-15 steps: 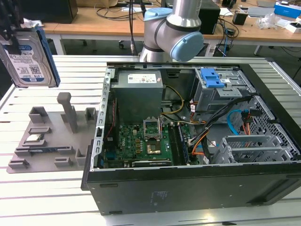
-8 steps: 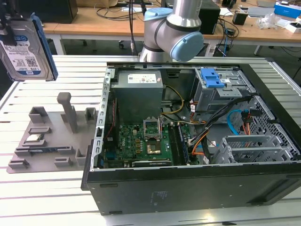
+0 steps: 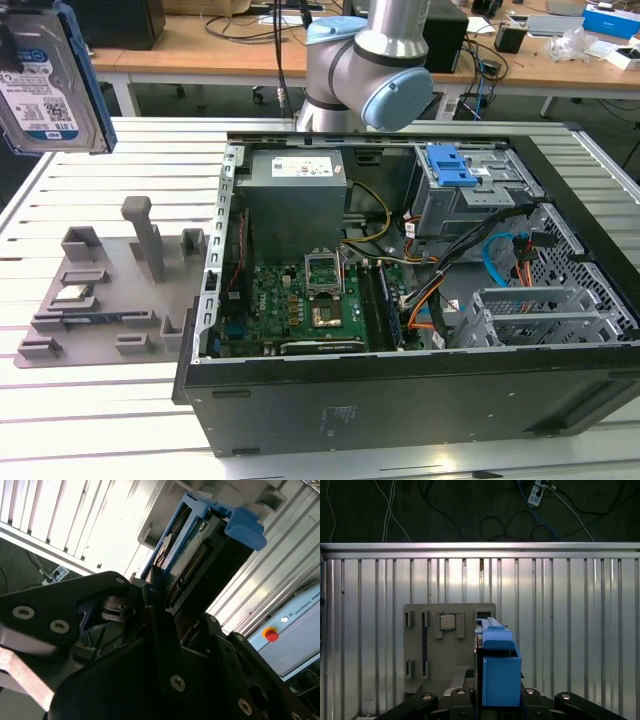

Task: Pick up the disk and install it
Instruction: 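Pick up the disk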

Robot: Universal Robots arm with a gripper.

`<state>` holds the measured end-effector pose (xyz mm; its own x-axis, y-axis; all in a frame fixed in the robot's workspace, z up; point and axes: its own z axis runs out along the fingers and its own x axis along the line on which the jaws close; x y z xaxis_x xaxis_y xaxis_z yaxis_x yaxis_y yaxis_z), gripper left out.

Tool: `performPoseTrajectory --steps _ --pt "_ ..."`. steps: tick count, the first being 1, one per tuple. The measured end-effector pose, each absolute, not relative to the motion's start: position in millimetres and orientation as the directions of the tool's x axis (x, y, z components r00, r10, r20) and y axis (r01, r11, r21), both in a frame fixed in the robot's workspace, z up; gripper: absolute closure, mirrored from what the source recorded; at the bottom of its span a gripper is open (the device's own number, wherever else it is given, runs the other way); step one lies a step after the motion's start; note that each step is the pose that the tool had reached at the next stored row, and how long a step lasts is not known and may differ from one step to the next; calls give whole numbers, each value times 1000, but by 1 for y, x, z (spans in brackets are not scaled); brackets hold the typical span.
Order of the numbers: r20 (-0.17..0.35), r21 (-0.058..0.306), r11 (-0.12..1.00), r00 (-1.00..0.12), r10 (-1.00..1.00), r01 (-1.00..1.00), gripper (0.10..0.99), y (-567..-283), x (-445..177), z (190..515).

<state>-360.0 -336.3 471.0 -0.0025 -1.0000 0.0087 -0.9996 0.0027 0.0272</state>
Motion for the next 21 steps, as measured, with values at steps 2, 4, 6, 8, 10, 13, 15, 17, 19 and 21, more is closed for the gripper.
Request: performPoseTrajectory --steps 2,4,6,8,10,13,15,17,19,21 --pt "9 27 3 -2 -1000 -1000 725 -336 -360 478" --pt "9 27 3 -3 -1000 -1000 725 -336 -360 483" --pt "9 27 3 -3 -1000 -1000 725 -336 -360 488" --pt "8 27 3 -3 -1000 -1000 725 -336 -360 494" --pt "9 27 3 -3 -1000 -1000 725 -336 -360 499" --pt "8 27 3 -3 -1000 -1000 725 -336 -360 509" --pt "8 27 3 -2 -1000 -1000 725 -336 -360 516" --pt "8 27 3 -2 -1000 -1000 725 -336 -360 522" --pt "8 27 3 -2 -1000 -1000 725 -336 -360 527" --pt "8 27 3 -2 -1000 -1000 725 -336 -360 533"
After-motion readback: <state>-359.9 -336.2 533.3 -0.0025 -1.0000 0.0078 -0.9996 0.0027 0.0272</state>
